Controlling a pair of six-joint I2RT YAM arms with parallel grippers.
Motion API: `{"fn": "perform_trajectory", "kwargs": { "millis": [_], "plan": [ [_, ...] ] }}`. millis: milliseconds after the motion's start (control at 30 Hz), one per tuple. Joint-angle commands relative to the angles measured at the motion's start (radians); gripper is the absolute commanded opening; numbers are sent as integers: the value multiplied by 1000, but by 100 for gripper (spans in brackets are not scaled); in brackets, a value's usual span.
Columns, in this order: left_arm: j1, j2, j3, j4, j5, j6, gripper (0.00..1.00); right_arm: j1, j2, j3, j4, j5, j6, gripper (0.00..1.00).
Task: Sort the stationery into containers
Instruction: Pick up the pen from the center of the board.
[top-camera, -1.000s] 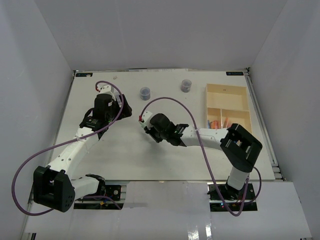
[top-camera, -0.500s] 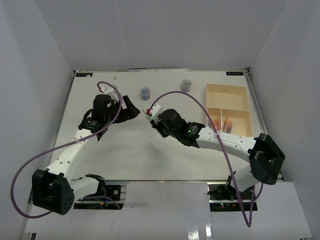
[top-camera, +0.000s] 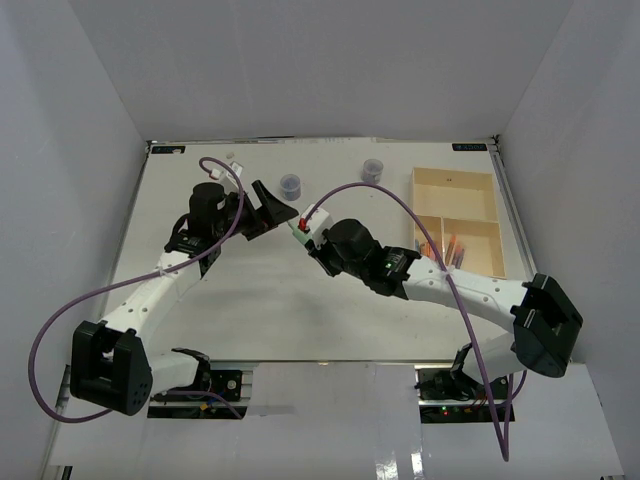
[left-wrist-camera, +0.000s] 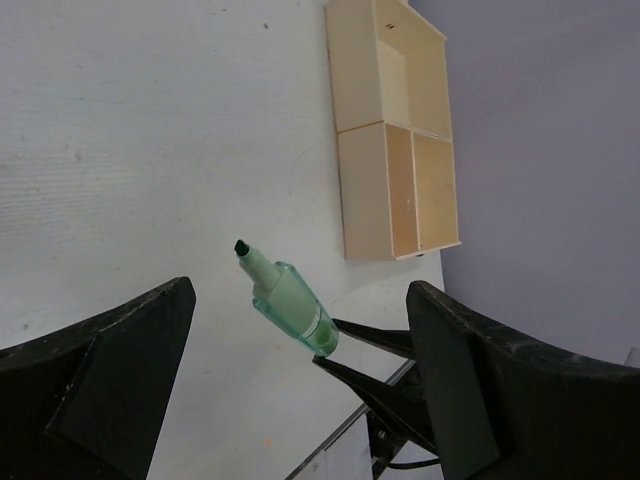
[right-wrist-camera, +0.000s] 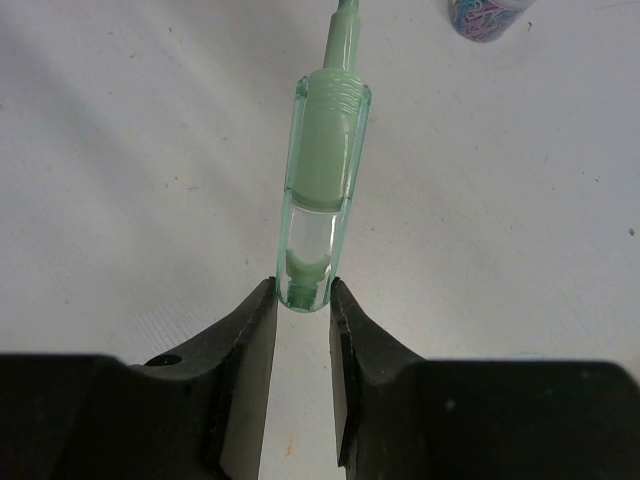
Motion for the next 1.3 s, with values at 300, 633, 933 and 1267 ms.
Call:
{"fn": "perform_trajectory", "kwargs": {
  "millis": [300, 633, 933, 1267],
  "plan": [
    [6, 36, -21, 160, 97, -154, 96, -4, -67, -28, 111, -43, 24, 14],
    [6, 20, -46, 210, 114, -223, 91, -2, -73, -42, 141, -43, 35, 13],
    [6, -12, -59, 259, 116, -263, 89, -4, -71, -50, 146, -45, 41, 13],
    [4, -49, -72, 304, 122, -301, 87, -5, -67, -63, 154, -40, 48, 13]
  ]
}}
